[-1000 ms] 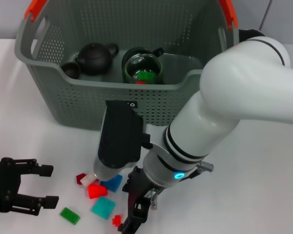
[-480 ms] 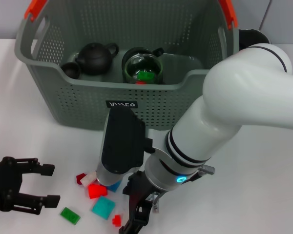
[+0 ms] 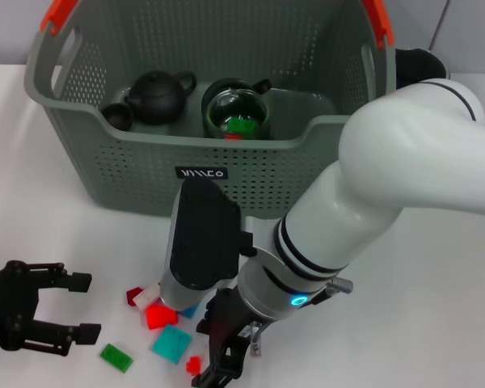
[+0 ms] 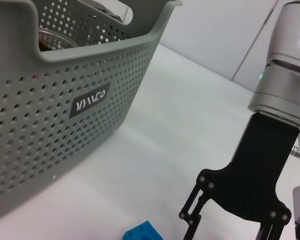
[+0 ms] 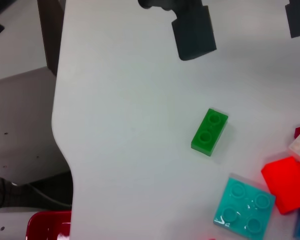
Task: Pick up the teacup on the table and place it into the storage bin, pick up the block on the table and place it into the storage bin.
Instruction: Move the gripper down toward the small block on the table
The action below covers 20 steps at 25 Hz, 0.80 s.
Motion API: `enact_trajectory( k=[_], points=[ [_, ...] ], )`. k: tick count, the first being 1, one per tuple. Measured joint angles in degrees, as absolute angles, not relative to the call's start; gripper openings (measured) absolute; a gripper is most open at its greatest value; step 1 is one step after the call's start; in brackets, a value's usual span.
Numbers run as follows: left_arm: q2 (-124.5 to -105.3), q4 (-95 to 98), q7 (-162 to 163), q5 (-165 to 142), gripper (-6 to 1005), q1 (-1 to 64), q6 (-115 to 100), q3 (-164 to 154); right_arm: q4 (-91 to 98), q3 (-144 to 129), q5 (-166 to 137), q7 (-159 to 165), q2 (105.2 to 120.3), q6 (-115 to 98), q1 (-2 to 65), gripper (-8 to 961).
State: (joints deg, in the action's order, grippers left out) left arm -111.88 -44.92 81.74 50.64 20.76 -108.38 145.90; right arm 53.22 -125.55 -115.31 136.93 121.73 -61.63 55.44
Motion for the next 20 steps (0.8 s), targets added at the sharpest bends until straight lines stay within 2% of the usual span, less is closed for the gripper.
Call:
enact_trajectory(
  k=[6, 17, 20],
  points=[
    [-111.88, -44.8, 81.7, 50.4, 890, 20.9, -108.3, 145.9, 52.9, -125.7, -115.3, 136.7, 121.73, -61.0, 55.5, 755],
    [-111.88, -44.8, 81.6, 50.4, 891, 21.0, -108.2, 146.0, 52.9, -125.9, -115.3, 136.2, 121.72, -61.1, 55.4, 713],
    [-111.88, -44.8, 81.6, 50.4, 891, 21.0, -108.2, 146.0, 52.9, -125.9, -115.3, 136.2, 121.72, -61.1, 55.3, 556]
  ],
)
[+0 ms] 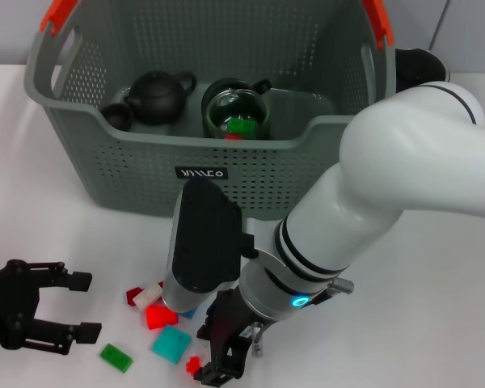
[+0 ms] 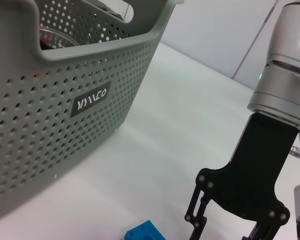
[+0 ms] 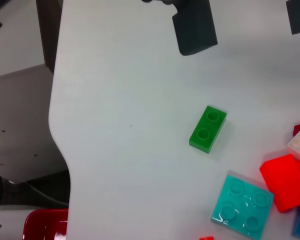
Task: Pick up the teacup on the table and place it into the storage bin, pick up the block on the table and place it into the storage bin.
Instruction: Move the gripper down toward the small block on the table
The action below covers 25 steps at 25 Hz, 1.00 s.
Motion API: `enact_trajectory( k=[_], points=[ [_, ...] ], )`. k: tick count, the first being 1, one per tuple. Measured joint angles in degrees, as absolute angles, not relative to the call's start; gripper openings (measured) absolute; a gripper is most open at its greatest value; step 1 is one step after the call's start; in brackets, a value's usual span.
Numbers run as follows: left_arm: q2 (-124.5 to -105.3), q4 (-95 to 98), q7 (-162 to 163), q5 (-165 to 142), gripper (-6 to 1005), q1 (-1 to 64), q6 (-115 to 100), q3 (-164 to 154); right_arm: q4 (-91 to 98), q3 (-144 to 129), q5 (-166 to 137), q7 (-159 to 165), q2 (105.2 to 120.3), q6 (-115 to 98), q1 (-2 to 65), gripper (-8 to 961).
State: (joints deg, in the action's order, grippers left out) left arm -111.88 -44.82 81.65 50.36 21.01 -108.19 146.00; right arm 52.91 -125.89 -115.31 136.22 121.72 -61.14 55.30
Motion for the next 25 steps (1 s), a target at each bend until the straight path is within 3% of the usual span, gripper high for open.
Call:
enact_trajectory(
  k=[25],
  points=[
    [-111.88, -44.8, 81.6, 50.4, 891, 21.0, -107.8, 145.9, 52.8, -125.9, -115.3, 136.2, 121.73, -60.8, 55.2, 506]
  ],
)
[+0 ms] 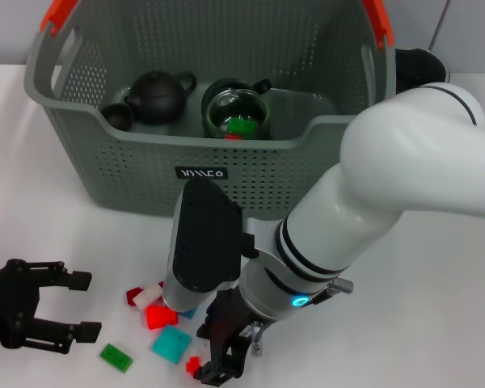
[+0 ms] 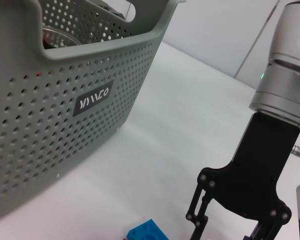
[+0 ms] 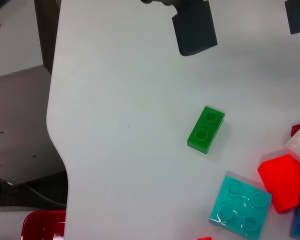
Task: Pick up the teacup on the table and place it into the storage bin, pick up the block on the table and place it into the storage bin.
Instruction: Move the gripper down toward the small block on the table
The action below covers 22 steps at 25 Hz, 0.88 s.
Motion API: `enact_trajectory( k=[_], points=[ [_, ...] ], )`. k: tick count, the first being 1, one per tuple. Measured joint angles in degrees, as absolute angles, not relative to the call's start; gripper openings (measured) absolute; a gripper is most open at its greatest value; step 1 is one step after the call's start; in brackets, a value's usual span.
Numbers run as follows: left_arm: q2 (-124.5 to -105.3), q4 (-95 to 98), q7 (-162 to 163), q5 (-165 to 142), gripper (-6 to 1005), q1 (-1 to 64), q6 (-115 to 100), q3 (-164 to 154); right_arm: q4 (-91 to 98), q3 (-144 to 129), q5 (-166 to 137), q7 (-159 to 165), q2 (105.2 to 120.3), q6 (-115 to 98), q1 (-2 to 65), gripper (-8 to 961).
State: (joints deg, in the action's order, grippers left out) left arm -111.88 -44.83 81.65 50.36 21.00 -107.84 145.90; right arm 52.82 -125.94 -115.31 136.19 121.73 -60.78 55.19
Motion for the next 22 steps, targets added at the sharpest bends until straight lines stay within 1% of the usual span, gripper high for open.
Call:
enact_trajectory(
  k=[22],
  points=[
    [-111.88, -44.2, 81.6, 50.3, 890, 21.4, -107.6, 145.9, 52.8, -125.9, -115.3, 136.4, 121.72, -61.1, 55.0, 453]
  ],
)
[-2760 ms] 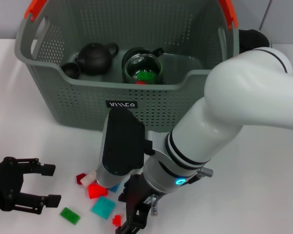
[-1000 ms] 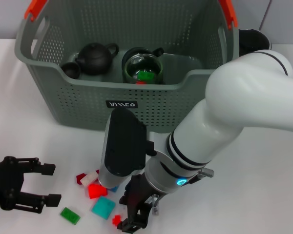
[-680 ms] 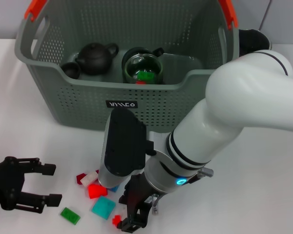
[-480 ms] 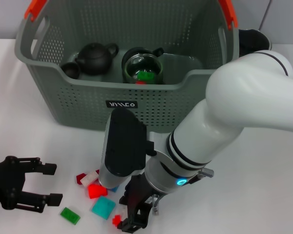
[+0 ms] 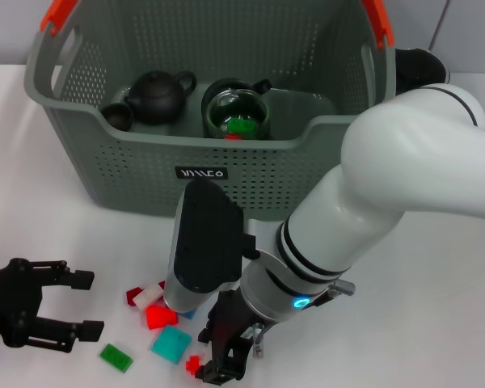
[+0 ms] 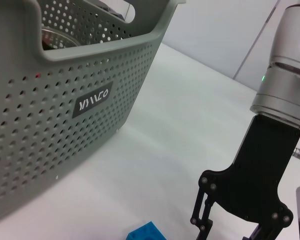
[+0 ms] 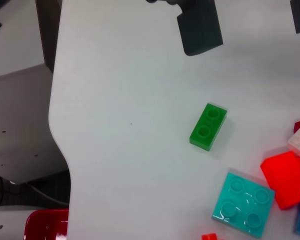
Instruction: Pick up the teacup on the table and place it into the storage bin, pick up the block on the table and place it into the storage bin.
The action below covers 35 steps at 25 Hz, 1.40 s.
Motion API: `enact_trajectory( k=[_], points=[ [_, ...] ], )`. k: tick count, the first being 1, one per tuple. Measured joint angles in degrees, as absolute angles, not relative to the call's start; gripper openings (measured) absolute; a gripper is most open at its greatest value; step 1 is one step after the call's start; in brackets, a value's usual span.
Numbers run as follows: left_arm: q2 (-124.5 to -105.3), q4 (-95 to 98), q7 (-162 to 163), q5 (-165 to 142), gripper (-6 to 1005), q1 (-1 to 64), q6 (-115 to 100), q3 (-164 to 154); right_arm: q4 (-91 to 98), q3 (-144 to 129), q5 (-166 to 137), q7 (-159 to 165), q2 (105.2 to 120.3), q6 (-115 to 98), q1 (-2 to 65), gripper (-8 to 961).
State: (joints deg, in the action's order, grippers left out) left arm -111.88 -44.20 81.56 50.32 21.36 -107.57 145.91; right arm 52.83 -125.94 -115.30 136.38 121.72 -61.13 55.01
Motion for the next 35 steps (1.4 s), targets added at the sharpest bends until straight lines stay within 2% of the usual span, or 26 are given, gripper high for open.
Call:
enact_trajectory(
  k=[10, 16, 24, 29, 35],
  points=[
    [-111.81, -44.1, 81.6, 50.3, 891, 21.3, -107.6, 146.0, 53.3, -125.5, -115.3, 136.9, 121.41, -61.9, 54.8, 486],
    [-111.66, -44.1, 81.6, 50.3, 891, 21.3, -108.1, 146.1, 54.7, -122.3, -115.8, 137.4, 120.7, -64.1, 54.3, 506],
    [-111.55, -44.1, 81.6, 50.5, 891, 21.4, -108.3, 146.4, 67.4, -101.2, -123.3, 137.6, 120.37, -76.4, 51.1, 532],
    [-111.52, -44.1, 81.5, 50.7, 891, 21.5, -108.2, 146.5, 72.4, -85.0, -124.1, 135.9, 120.17, -80.7, 53.3, 549],
    [-111.46, -44.1, 81.7, 50.7, 891, 21.8, -108.2, 146.5, 69.9, -72.2, -129.7, 133.2, 119.99, -77.6, 56.2, 569]
  ],
)
